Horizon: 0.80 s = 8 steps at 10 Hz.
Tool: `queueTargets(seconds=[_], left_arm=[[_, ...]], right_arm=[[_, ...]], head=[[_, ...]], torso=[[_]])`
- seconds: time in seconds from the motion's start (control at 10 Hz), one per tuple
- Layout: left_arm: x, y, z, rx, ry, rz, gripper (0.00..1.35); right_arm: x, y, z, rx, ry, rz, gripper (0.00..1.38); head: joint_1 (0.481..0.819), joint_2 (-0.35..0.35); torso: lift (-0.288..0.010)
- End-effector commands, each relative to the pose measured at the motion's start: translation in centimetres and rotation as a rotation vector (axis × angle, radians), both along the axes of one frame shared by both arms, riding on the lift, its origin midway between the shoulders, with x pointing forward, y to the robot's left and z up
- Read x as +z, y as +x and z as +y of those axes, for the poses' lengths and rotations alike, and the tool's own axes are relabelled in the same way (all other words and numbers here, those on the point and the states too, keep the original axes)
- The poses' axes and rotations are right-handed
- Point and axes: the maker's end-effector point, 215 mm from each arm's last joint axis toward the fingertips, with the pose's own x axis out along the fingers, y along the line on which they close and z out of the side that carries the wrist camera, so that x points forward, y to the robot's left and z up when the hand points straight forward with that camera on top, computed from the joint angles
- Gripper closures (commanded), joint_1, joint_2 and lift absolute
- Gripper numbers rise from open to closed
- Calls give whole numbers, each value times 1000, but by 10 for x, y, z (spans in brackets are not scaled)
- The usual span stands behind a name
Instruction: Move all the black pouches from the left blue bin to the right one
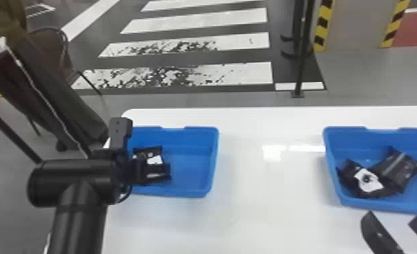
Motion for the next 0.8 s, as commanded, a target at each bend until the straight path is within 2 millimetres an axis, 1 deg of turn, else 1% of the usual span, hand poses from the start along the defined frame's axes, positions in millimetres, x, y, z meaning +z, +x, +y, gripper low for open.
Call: queueTargets(seconds=[0.0,0.1,0.2,0.3,0.5,0.7], left_arm=[[-6,4,2,8,-8,7,203],[-19,7,-11,-13,-50,32,297],[-29,7,-17,-24,-67,55,504],[-33,5,-19,-27,-74,59,812],[-30,11,-25,-50,-67,34,1170],[-26,15,-32,-79,-76,19,1179]], right_arm=[[-4,0,1,4,4,10,171],[-9,-1,3,10,6,23,171],[-16,-3,4,18,9,40,171],[-17,-4,5,21,12,44,173],[-19,-4,6,23,21,50,173],[-22,-7,8,27,36,60,173]], head=[[695,218],[695,221],[695,218],[695,208],[695,201],[695,194]], torso=[[-140],[-140],[-140],[-140],[-140],[-140]])
